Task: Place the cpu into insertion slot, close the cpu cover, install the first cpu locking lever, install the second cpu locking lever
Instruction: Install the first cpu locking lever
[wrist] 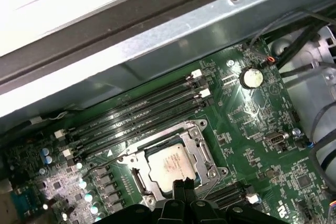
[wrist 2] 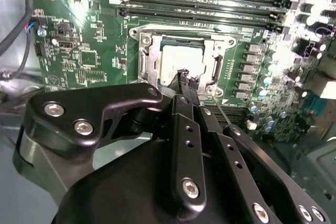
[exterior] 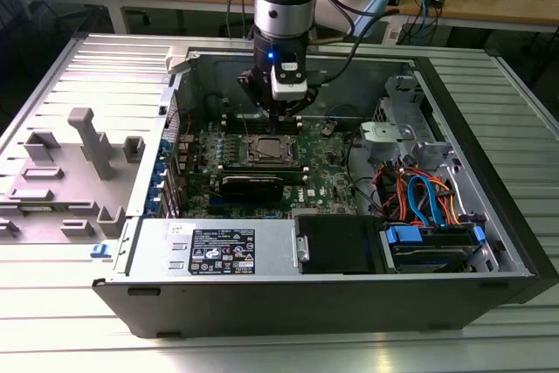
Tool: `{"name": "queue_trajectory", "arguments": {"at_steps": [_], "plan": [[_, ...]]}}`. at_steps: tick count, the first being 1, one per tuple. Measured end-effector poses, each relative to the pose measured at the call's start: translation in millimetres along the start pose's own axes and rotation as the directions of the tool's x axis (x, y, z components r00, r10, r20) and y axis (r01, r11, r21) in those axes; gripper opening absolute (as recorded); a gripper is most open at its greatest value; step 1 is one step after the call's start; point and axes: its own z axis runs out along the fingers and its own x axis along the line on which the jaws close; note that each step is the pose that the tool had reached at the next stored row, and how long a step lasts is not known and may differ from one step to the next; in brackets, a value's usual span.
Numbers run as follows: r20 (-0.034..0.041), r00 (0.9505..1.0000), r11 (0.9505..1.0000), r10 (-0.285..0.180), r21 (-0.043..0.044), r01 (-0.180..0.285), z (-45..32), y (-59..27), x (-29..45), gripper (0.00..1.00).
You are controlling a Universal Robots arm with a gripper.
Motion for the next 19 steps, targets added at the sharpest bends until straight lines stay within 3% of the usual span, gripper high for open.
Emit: {"name": "queue_trajectory", "arguments": {"at_steps": [15, 19], "plan": [[0.0004, 1.0000, 1.0000, -0.007, 0.0005, 0.007, -0.1, -0.1, 0.1, 0.11], [0.0010, 0.9996, 0.9996, -0.030, 0.0002, 0.030, -0.1, -0.1, 0.2, 0.11]]}}
